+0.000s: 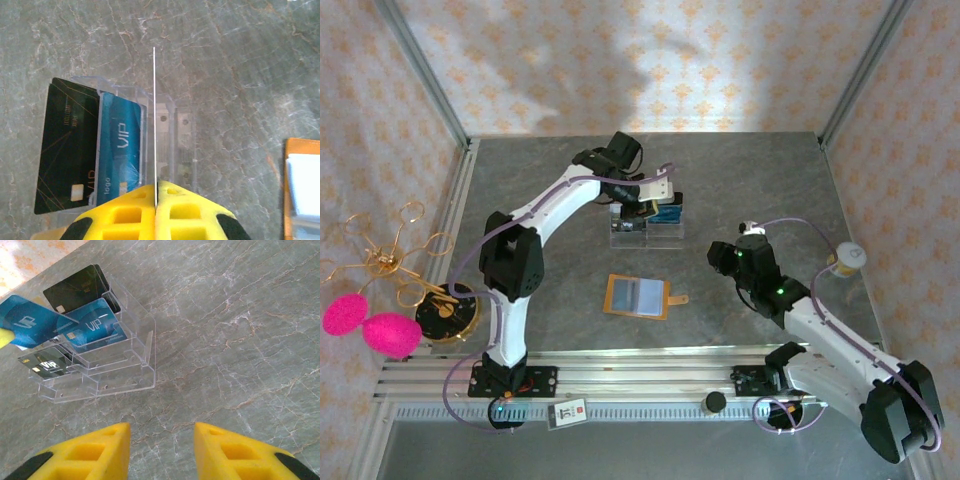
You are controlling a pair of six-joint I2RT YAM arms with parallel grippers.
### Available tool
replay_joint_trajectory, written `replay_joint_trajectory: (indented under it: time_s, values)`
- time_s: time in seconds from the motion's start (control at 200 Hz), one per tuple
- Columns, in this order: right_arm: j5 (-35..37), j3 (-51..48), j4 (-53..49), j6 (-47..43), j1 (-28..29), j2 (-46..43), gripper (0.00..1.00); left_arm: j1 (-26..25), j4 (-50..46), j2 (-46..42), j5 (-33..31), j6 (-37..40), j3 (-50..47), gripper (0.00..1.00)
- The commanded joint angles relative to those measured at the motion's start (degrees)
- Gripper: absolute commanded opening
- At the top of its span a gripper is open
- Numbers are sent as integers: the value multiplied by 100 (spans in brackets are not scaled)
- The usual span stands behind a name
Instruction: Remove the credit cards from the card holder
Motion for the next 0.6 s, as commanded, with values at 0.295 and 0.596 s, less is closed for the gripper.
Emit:
replay_joint_trajectory:
  time_s: [0.295,0.596]
  values:
    - [-8,181,165,-10,-42,145,37,-75,215,349,-234,64,373,0]
    - [-6,204,130,-53,-75,169,37,-165,296,606,-525,-155,616,0]
